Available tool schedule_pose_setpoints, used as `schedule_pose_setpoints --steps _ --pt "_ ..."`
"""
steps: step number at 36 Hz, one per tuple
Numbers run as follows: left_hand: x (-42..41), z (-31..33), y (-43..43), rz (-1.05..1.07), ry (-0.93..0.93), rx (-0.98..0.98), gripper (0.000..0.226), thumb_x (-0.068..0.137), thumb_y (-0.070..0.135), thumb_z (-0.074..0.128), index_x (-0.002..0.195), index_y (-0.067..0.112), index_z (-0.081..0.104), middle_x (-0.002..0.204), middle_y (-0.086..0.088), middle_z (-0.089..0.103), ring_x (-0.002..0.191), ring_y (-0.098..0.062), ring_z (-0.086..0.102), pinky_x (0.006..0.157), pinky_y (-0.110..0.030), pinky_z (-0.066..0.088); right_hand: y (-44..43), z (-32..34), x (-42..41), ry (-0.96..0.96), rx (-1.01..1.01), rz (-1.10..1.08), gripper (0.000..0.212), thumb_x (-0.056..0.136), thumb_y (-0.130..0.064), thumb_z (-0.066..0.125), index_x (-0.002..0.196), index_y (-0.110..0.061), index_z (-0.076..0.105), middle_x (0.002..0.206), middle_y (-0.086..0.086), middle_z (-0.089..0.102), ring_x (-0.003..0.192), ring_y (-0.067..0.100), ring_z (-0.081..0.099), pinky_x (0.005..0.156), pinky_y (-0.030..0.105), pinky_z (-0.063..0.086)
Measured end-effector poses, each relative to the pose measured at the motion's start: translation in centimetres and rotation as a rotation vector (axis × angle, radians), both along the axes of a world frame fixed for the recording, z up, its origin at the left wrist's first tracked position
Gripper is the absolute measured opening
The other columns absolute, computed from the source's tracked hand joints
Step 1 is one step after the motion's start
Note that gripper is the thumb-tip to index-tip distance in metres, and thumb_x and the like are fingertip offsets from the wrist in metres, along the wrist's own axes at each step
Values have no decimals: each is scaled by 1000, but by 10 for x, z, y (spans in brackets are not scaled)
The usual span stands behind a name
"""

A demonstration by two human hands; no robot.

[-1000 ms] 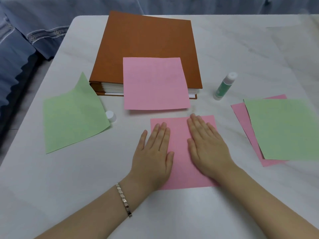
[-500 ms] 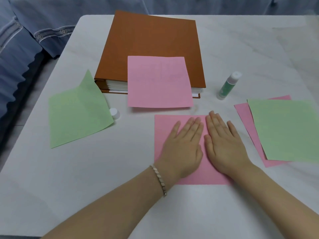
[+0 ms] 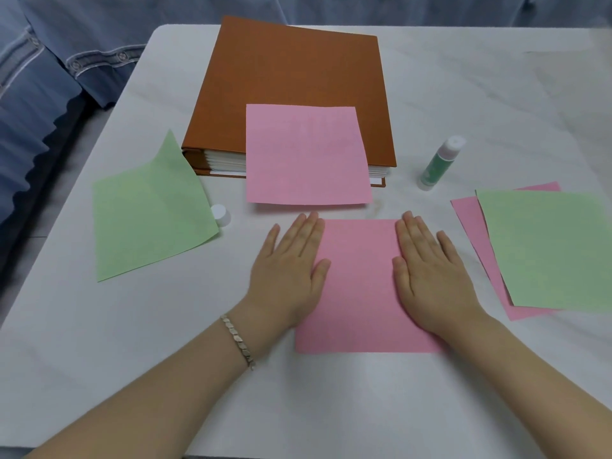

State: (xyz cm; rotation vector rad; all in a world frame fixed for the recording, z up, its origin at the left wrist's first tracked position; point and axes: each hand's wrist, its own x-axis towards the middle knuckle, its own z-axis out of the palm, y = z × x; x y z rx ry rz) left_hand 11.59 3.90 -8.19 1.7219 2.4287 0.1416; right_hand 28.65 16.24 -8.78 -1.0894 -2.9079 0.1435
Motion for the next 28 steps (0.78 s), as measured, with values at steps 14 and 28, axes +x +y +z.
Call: schedule_pose_setpoints --steps 14,28 --pt "-1 3 -2 -5 14 -18 79 79 46 -11 150 17 3 158 4 2 144 -8 -3 111 -33 -14 -27 0 -19 5 57 265 57 98 -32 13 136 0 42 143 16 42 132 27 41 108 38 16" --pt "13 1 1 98 20 -68 93 71 64 -15 149 14 -9 157 0 -12 143 -13 -16 110 -38 -19 -52 -1 23 -7 21 315 56 99 -33 8 142 -5 30 149 10 32 138 19 28 108 41 22"
